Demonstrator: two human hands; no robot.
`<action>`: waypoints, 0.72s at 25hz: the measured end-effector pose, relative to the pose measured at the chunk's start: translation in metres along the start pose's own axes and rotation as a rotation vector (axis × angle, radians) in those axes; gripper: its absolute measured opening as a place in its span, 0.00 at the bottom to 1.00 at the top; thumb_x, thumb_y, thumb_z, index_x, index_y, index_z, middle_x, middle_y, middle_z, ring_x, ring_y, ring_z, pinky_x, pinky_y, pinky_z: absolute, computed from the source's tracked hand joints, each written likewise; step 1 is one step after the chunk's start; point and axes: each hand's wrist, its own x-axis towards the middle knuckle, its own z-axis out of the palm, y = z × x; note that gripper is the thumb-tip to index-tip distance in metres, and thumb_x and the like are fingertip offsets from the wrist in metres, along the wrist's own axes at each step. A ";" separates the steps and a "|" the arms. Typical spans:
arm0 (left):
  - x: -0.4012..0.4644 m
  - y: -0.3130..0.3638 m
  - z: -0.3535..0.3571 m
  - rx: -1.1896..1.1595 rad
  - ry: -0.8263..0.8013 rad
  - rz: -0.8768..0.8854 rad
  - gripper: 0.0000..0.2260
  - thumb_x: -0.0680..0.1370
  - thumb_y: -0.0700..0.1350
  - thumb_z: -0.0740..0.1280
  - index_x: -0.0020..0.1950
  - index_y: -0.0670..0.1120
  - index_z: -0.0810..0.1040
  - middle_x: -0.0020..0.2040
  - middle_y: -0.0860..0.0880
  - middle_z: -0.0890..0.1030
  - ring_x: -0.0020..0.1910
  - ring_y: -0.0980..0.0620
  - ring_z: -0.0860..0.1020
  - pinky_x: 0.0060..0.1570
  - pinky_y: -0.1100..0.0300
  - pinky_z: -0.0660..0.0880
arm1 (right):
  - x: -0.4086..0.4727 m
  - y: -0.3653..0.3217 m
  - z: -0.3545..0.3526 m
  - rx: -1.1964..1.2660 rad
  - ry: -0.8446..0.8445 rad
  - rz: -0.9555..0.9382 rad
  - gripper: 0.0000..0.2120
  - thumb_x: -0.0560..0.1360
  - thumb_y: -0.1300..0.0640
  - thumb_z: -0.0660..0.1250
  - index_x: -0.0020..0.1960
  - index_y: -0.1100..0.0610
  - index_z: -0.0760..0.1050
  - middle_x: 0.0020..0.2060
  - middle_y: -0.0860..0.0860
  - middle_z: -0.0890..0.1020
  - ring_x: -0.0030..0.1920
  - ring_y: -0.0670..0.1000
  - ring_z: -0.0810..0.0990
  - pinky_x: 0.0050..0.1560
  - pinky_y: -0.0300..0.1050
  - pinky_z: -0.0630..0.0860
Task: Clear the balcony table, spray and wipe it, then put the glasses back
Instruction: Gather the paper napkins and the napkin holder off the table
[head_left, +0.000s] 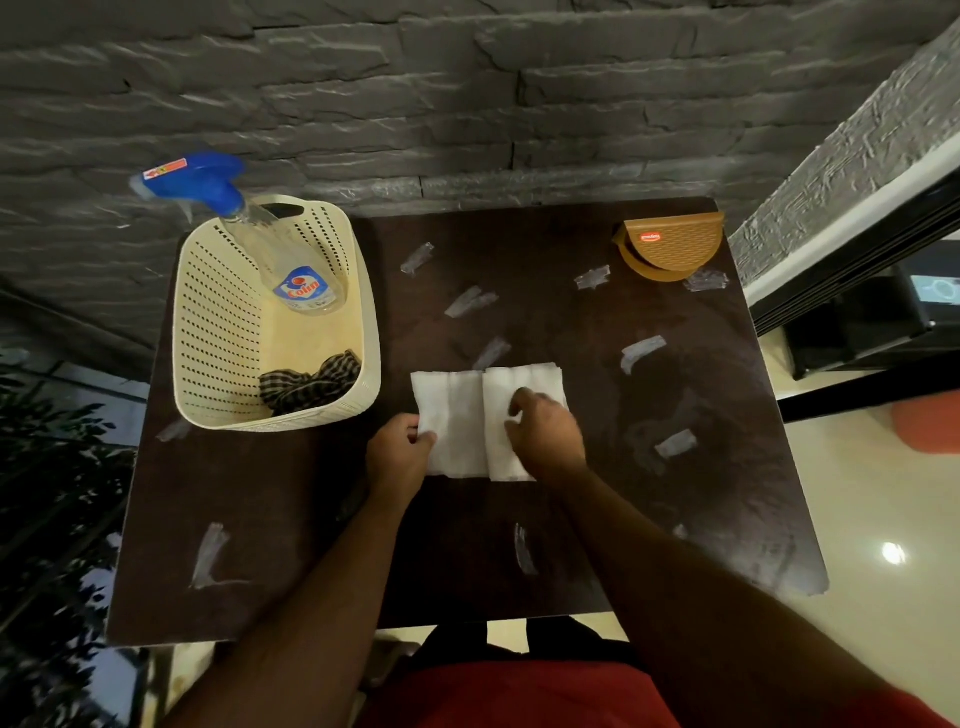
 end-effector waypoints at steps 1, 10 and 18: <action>-0.002 0.002 0.000 0.001 0.008 0.015 0.11 0.76 0.43 0.69 0.57 0.42 0.79 0.52 0.45 0.82 0.48 0.50 0.79 0.44 0.60 0.71 | 0.002 -0.004 0.008 0.005 -0.118 -0.025 0.11 0.77 0.57 0.65 0.59 0.55 0.76 0.53 0.55 0.81 0.49 0.54 0.80 0.48 0.45 0.76; -0.035 0.051 0.020 0.057 0.011 0.274 0.10 0.77 0.44 0.68 0.58 0.44 0.79 0.49 0.49 0.83 0.45 0.56 0.78 0.42 0.68 0.69 | 0.009 0.000 -0.002 0.518 -0.276 0.264 0.13 0.79 0.58 0.63 0.61 0.59 0.77 0.50 0.55 0.83 0.48 0.54 0.83 0.50 0.51 0.81; -0.050 0.088 0.069 0.173 -0.233 0.340 0.11 0.80 0.48 0.62 0.60 0.48 0.78 0.54 0.48 0.81 0.54 0.50 0.79 0.52 0.58 0.75 | 0.003 0.040 -0.019 0.765 -0.191 0.431 0.17 0.78 0.45 0.65 0.48 0.60 0.79 0.43 0.57 0.85 0.45 0.57 0.85 0.44 0.56 0.84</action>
